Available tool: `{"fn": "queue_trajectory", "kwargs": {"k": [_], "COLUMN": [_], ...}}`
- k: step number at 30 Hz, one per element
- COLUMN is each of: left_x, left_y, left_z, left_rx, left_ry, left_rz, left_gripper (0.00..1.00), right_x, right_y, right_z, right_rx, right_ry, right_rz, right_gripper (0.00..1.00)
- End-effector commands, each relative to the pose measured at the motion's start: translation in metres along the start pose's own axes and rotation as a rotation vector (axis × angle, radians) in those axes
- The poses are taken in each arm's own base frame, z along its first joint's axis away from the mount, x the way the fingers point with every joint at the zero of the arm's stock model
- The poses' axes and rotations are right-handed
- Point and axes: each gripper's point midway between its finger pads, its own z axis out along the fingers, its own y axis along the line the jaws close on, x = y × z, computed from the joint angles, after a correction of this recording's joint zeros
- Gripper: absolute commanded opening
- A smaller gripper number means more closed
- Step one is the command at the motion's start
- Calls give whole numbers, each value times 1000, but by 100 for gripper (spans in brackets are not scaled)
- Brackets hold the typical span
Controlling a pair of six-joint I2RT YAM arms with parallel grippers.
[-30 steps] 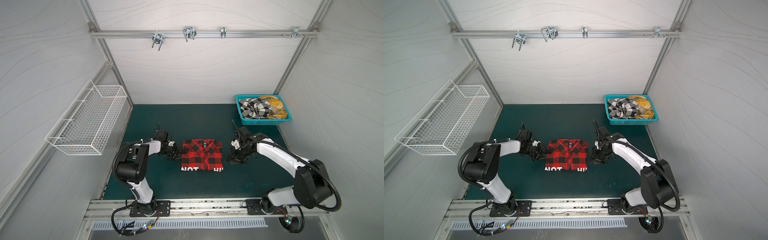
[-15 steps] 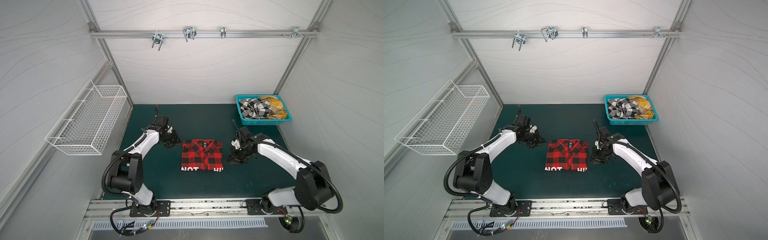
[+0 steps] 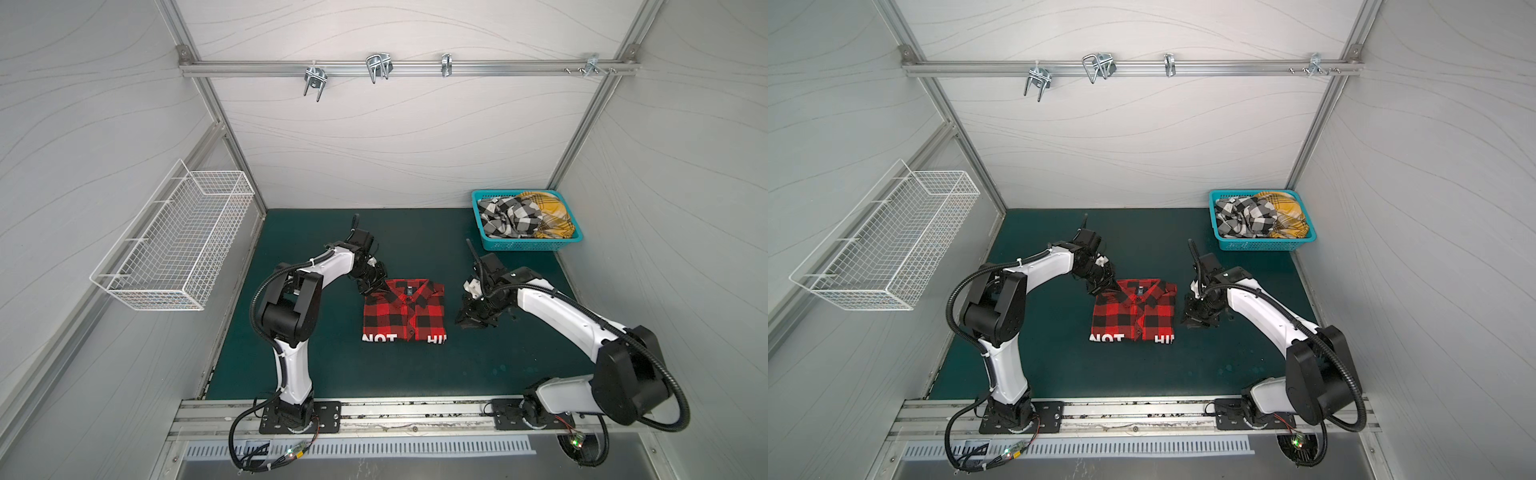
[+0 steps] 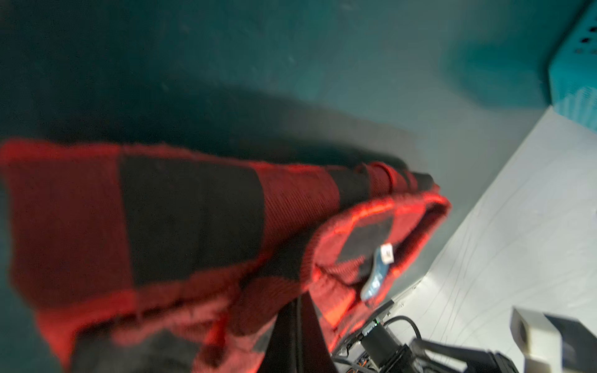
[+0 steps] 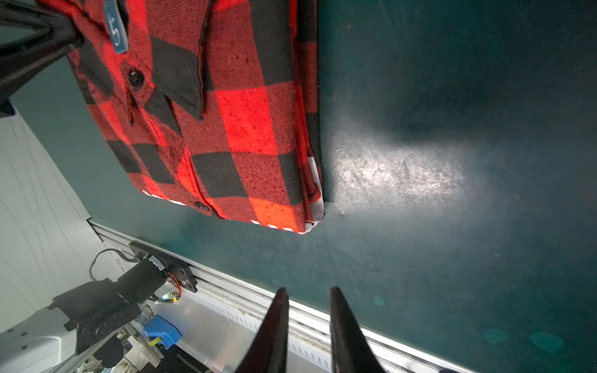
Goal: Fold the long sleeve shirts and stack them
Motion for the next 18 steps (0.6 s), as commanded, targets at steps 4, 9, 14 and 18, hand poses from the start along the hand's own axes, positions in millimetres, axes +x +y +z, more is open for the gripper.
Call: {"fn": "queue_trajectory", "kwargs": {"k": [4,9,14,18], "left_x": [-27,-24,-19,-3], "left_y": [16,15,-19,-34], "left_z": [20,19,-33,-92], "left_rx": [-93,-84,-42,19], "left_ry": [-28,-23,-97,-182], "left_rz": [-46,-68,3,38], "left_gripper": [0,0,26,50], "right_x": [9,7,1,-4], "right_y": [-7,-8,-2,2], "right_z": [-9,-14,-20,-23], "right_rx": [24,24,15,8], "right_ry": [5,-6,-19,-28], "right_rz": [4,7,0,-5], "right_gripper": [24,24,24,25]}}
